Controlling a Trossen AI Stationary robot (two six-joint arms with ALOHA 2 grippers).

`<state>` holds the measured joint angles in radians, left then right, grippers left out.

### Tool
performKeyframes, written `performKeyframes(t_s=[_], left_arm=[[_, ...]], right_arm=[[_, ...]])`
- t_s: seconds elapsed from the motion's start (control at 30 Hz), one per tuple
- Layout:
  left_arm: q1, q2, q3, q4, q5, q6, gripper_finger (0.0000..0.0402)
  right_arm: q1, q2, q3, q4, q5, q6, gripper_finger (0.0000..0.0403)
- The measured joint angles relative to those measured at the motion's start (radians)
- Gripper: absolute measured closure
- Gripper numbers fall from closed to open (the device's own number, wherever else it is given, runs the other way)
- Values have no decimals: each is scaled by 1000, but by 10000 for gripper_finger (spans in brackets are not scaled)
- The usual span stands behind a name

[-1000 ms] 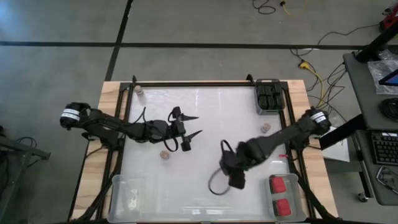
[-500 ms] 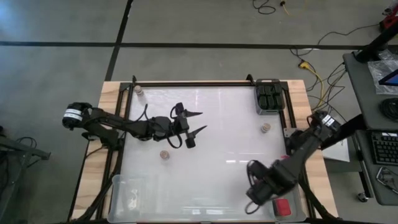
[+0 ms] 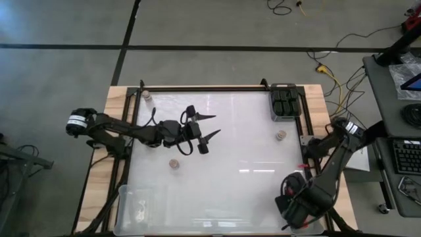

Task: Sort spices by type
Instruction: Put the red seasoning can into the gray bin

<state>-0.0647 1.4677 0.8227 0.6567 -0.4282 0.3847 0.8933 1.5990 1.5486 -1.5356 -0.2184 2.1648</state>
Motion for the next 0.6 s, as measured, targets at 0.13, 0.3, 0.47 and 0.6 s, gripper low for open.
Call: performKeyframes(t_s=[0.13, 0.3, 0.47, 0.6], left_arm=[[11, 0, 0, 14, 1, 17, 146], [22, 0, 0, 13, 0, 10, 146], [23, 0, 0, -6, 1, -19, 146], [23, 0, 0, -30, 1, -38, 146]], right_arm=[[10, -25, 0, -5, -21, 28, 178], [32, -36, 0, -25, -121, 62, 191], [64, -37, 0, -24, -130, 149, 192], [86, -19, -11, -15, -125, 205, 190]])
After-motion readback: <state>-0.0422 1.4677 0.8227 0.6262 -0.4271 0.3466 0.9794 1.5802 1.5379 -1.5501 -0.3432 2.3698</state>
